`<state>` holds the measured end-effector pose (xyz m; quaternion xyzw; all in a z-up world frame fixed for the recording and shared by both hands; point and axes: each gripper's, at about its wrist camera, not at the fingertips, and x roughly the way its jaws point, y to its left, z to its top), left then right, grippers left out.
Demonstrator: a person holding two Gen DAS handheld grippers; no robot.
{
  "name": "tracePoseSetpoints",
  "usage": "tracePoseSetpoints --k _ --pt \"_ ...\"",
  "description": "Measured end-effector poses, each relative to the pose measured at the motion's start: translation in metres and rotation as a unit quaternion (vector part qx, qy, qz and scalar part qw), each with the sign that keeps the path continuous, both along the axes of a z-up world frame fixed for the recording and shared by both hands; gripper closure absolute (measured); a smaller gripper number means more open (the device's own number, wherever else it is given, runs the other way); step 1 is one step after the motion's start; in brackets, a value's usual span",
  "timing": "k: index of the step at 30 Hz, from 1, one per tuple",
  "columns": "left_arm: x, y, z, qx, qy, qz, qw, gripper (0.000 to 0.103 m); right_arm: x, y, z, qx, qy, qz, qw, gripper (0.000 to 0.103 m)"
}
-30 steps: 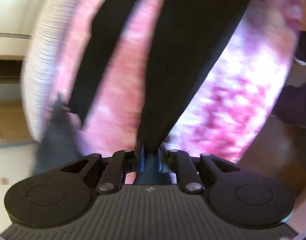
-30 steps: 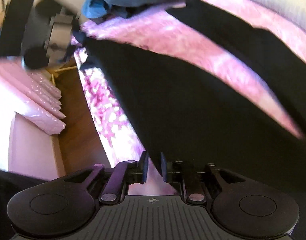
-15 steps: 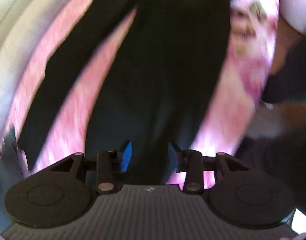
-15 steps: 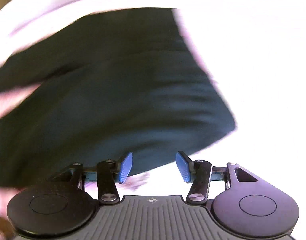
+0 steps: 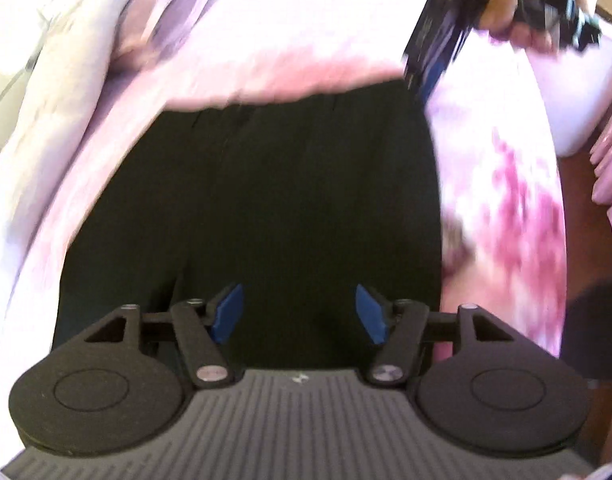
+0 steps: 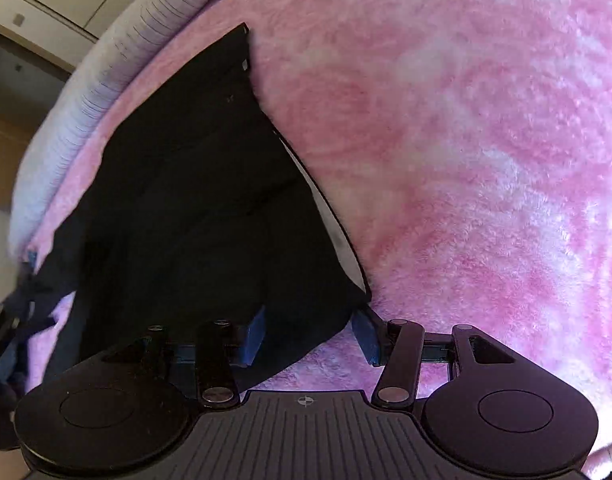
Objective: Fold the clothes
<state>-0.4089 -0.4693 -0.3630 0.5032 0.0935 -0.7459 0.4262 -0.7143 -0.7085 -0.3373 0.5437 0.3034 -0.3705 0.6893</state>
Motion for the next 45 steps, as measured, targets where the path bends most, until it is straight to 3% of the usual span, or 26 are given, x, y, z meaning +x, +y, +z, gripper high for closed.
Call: tracePoseSetpoints --k 4,9,15,21,28,36,45 --pt "-0.056 -0.017 -0.014 -0.013 0.003 -0.050 0.9987 0.035 -0.015 -0.011 0.003 0.001 -0.024 0.004 1.000 0.051" --pt "-0.084 -0.028 -0.039 -0.019 -0.012 -0.054 0.9983 0.035 -0.005 -0.053 0.028 -0.071 -0.027 0.061 0.995 0.051" --pt "-0.034 -0.057 -0.051 -0.015 -0.049 0.035 0.9980 0.035 0.048 -0.129 0.022 -0.119 -0.047 0.152 0.980 0.051" --pt "0.018 -0.094 -0.052 -0.010 -0.034 0.106 0.9938 0.035 0.084 -0.165 -0.008 -0.101 -0.049 0.182 0.977 0.051" --pt "0.016 -0.110 -0.053 -0.004 -0.016 0.110 0.9938 0.035 0.103 -0.180 -0.031 -0.083 -0.046 0.180 0.979 0.051" --pt "-0.002 -0.086 -0.052 0.013 0.001 0.035 0.9993 0.035 0.054 -0.145 -0.022 -0.046 -0.044 0.168 0.984 0.051" --pt "-0.058 -0.055 -0.052 0.034 0.055 -0.060 0.9961 0.035 -0.031 -0.062 -0.012 0.059 -0.038 0.160 0.985 0.051"
